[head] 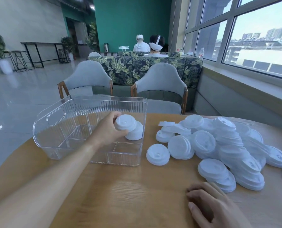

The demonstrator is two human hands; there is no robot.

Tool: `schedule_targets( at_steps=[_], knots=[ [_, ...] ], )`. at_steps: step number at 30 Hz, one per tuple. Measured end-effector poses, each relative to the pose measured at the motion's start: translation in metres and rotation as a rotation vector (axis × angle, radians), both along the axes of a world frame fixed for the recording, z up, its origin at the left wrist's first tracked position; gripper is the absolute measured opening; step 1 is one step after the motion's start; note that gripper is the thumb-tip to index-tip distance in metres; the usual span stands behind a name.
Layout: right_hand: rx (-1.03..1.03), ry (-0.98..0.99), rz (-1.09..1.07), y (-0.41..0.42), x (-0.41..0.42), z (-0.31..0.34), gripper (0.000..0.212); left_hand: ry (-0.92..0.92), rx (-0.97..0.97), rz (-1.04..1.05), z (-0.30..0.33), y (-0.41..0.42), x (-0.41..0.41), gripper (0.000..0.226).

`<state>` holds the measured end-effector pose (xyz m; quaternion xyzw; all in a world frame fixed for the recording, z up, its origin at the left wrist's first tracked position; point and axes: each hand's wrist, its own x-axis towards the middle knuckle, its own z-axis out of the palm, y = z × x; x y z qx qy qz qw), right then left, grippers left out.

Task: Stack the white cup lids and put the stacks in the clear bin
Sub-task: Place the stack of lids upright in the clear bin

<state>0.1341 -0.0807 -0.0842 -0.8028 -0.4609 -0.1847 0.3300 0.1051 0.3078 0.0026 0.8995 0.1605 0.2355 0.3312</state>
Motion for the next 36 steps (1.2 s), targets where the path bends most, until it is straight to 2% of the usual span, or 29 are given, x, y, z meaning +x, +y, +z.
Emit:
schedule_targets(
  at_steps=[3, 6, 8, 28, 33, 36],
  knots=[
    [0.02, -0.018, -0.005, 0.001, 0.0, -0.001, 0.015, 0.042, -0.013, -0.02, -0.004, 0.008, 0.02, 0.064],
    [0.043, -0.004, -0.003, 0.001, 0.001, -0.002, 0.034, 0.058, -0.031, -0.03, -0.008, 0.016, 0.036, 0.065],
    [0.048, 0.002, -0.008, 0.001, 0.001, -0.001, 0.038, 0.075, -0.042, -0.039, -0.011, 0.021, 0.043, 0.066],
    [0.036, -0.003, 0.034, 0.001, 0.0, 0.002, 0.039, 0.155, 0.001, -0.067, -0.013, 0.014, 0.057, 0.051],
    [-0.008, 0.0, 0.024, 0.0, -0.001, 0.003, 0.019, 0.184, 0.017, -0.07, -0.017, 0.016, 0.058, 0.058],
    [-0.006, 0.007, 0.021, -0.001, -0.001, 0.003, 0.016, 0.232, 0.05, -0.079, -0.014, 0.014, 0.054, 0.082]
  ],
)
